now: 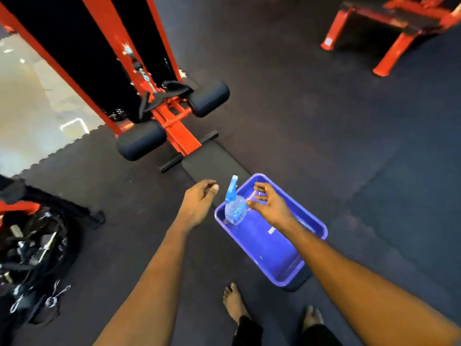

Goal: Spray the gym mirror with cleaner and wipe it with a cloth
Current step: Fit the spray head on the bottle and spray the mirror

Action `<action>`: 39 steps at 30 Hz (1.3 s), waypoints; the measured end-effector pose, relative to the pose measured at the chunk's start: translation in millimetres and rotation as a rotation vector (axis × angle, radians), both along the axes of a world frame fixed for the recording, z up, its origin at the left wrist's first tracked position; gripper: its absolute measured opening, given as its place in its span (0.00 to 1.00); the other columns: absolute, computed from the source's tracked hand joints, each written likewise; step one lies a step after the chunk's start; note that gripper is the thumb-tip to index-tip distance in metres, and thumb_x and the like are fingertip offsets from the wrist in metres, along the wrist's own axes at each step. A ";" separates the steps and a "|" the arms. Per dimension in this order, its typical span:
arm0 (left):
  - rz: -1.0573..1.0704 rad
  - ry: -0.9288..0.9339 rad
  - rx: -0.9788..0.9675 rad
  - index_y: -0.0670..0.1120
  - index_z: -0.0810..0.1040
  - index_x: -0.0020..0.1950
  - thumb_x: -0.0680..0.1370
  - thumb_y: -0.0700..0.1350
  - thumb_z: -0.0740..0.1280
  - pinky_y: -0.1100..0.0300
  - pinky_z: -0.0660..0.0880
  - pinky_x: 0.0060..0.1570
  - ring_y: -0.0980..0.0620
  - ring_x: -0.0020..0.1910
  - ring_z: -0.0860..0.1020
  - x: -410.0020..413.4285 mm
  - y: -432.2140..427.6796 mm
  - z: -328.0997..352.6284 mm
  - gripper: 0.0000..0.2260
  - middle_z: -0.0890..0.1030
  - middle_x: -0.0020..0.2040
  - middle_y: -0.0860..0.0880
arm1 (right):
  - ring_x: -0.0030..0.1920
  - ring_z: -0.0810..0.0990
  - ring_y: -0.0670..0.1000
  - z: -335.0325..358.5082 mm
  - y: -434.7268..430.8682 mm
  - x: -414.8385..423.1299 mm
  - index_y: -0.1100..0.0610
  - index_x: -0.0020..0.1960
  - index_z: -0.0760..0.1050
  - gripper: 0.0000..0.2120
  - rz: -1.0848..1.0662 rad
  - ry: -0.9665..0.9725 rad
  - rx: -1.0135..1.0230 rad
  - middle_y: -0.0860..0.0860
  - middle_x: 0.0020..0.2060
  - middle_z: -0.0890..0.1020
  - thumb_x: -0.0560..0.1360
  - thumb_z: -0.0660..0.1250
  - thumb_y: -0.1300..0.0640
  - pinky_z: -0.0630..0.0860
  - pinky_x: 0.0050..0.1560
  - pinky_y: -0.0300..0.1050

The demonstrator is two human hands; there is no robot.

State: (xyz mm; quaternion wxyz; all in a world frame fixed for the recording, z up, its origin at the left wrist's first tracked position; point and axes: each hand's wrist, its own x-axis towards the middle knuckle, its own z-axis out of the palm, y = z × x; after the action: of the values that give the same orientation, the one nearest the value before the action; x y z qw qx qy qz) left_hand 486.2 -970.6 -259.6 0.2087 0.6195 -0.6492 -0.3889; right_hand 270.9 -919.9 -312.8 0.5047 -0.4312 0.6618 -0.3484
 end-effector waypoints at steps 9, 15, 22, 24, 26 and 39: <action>-0.070 -0.181 0.104 0.41 0.83 0.48 0.74 0.55 0.78 0.52 0.79 0.45 0.47 0.40 0.82 -23.4 -60.8 -79.2 0.17 0.84 0.40 0.47 | 0.66 0.73 0.47 -87.5 -44.4 33.6 0.54 0.76 0.68 0.33 -0.028 -0.051 0.051 0.48 0.66 0.75 0.75 0.75 0.65 0.74 0.70 0.56; -0.075 -0.259 0.070 0.42 0.79 0.39 0.69 0.61 0.67 0.49 0.78 0.39 0.41 0.36 0.80 -36.7 -71.2 -96.4 0.21 0.82 0.33 0.45 | 0.70 0.74 0.51 -122.2 -44.2 36.1 0.52 0.78 0.64 0.37 -0.029 -0.100 0.119 0.53 0.71 0.75 0.74 0.76 0.66 0.75 0.70 0.57; -0.125 -0.213 -0.014 0.43 0.75 0.33 0.75 0.51 0.71 0.49 0.76 0.33 0.41 0.30 0.79 -45.3 -85.9 -53.6 0.16 0.78 0.27 0.46 | 0.68 0.78 0.50 -86.2 -47.4 30.2 0.49 0.82 0.58 0.47 -0.018 -0.119 0.059 0.48 0.70 0.75 0.71 0.81 0.58 0.75 0.70 0.54; -0.159 -0.159 -0.031 0.43 0.76 0.34 0.76 0.50 0.71 0.48 0.78 0.32 0.41 0.29 0.80 -48.7 -90.3 -25.7 0.16 0.80 0.28 0.45 | 0.70 0.76 0.51 -63.1 -53.8 26.5 0.43 0.82 0.55 0.52 0.012 -0.042 -0.026 0.47 0.72 0.74 0.66 0.83 0.49 0.72 0.72 0.54; -0.188 -0.122 -0.066 0.46 0.75 0.32 0.78 0.47 0.72 0.50 0.76 0.31 0.44 0.28 0.80 -53.1 -91.8 0.7 0.16 0.80 0.28 0.44 | 0.73 0.72 0.50 -39.3 -61.7 23.4 0.43 0.82 0.55 0.55 0.053 0.094 -0.113 0.46 0.74 0.74 0.64 0.83 0.41 0.66 0.74 0.53; -0.170 0.269 -0.206 0.34 0.76 0.40 0.76 0.64 0.67 0.45 0.75 0.29 0.47 0.29 0.74 -54.7 -81.2 118.2 0.31 0.76 0.31 0.38 | 0.36 0.75 0.54 78.5 -68.1 13.0 0.54 0.42 0.69 0.13 -0.067 0.387 -0.533 0.50 0.34 0.77 0.67 0.72 0.51 0.73 0.39 0.54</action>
State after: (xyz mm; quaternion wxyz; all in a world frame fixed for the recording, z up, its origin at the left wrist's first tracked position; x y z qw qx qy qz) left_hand 431.5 -1051.8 -141.4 0.3223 0.4803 -0.7018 -0.4158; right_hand 283.9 -988.0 -234.2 0.2273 -0.5842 0.6449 -0.4371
